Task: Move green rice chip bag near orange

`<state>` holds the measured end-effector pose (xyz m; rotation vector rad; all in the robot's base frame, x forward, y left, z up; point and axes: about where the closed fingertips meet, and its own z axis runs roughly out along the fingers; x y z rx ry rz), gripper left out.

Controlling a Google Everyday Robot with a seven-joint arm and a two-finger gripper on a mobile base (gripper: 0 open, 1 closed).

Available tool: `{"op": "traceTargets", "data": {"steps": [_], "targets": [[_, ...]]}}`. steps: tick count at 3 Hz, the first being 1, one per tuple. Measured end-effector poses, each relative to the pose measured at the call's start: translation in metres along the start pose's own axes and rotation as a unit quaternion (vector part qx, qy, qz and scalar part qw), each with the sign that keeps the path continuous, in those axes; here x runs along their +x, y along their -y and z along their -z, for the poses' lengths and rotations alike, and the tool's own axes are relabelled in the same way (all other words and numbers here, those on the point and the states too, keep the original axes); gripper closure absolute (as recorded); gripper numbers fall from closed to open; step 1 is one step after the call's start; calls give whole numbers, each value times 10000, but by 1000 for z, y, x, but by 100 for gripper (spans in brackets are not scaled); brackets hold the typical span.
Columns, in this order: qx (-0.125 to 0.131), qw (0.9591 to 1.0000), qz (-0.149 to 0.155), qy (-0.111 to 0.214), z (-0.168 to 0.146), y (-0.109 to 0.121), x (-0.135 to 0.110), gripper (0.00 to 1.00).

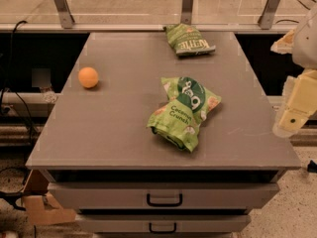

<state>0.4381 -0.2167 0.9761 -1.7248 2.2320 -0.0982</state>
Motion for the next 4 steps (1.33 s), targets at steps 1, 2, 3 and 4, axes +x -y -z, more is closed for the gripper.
{"op": "traceTargets", "data": {"steps": [1,2,3,4], "targets": [[1,10000,0,0,0,0,0,0],[-21,9992,-399,-1,-5,3,-4,0],[-89,9953,-962,-20,-23,7,-31,0],[-46,9899,-1406,-178,-40,6,-62,0]]}}
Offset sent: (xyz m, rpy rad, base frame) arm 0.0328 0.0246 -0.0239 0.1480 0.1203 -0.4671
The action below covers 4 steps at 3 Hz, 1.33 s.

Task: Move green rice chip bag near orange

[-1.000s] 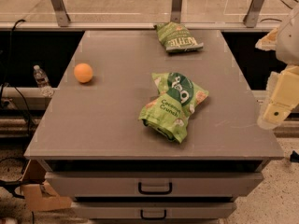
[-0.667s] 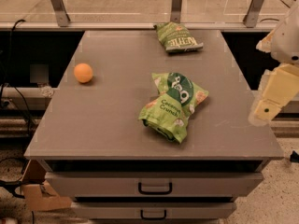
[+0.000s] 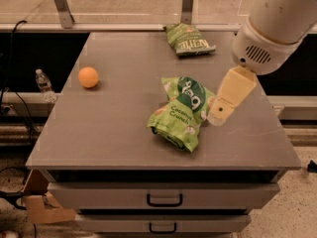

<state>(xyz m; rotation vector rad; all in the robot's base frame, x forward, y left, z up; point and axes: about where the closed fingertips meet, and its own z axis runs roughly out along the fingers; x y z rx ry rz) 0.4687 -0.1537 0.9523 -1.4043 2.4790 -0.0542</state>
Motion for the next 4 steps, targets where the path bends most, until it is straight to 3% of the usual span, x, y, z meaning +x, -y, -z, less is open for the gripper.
{"op": "traceTargets", "data": {"steps": [1,2,3,4], "targets": [[21,9990,-440,15,0,0,-2,0],[-15,9981,-619,78,-1,3,-1,0],[-399,9910,-1262,185,-21,4,-6,0],[-680,9760,-2064,147,-48,1,-25,0]]}}
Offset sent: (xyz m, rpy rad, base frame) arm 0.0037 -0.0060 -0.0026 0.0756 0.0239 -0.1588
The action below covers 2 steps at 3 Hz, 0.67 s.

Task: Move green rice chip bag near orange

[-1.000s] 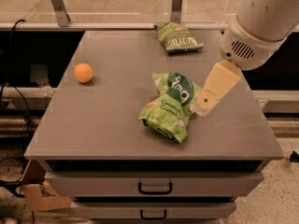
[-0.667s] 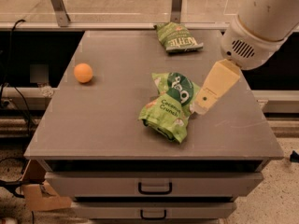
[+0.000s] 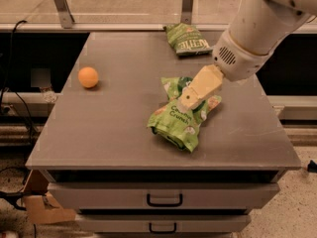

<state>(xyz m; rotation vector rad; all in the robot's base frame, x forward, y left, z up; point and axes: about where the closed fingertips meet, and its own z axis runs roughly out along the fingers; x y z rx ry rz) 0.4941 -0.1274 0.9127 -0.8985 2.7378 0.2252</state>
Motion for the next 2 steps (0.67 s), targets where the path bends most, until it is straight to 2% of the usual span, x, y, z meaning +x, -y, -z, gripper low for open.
{"op": "traceTargets", "data": {"steps": [1,2], "targets": [[71,9975,-695,-134,-15,-5,-13,0],[189,9908,-1294,-339,-23,-8,-26,0]]}}
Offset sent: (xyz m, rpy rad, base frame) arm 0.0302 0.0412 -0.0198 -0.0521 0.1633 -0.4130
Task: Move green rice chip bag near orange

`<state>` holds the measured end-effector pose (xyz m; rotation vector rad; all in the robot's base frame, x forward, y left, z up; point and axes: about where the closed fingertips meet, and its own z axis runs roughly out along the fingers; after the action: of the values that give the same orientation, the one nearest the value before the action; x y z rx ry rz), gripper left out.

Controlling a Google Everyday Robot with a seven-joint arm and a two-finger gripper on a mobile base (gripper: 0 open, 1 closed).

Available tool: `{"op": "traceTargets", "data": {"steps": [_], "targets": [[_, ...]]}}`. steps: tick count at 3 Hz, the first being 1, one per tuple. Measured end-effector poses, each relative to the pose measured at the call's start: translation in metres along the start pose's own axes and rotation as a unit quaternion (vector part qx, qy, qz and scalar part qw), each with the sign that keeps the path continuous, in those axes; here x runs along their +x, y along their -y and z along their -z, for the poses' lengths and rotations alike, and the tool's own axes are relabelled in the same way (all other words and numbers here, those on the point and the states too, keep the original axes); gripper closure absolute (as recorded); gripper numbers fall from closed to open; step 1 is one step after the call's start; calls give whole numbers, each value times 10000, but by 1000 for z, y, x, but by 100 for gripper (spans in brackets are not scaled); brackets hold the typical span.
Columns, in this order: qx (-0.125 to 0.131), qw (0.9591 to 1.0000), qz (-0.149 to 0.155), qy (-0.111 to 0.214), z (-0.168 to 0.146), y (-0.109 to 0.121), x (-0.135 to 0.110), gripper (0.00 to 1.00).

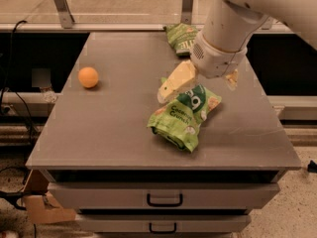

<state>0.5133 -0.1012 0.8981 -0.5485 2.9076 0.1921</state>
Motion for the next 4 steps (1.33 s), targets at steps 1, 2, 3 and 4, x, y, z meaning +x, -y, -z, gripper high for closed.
{"op": "traceTargets", "data": {"steps": [1,2,3,4], "targets": [[115,9985,-453,-298,-14,-7,-9,0],[115,9985,-453,-298,-14,-7,-10,0],[133,9976,-567,-368,-19,-8,-13,18],[85,9963,-700,-498,-25,-11,-19,41]]}}
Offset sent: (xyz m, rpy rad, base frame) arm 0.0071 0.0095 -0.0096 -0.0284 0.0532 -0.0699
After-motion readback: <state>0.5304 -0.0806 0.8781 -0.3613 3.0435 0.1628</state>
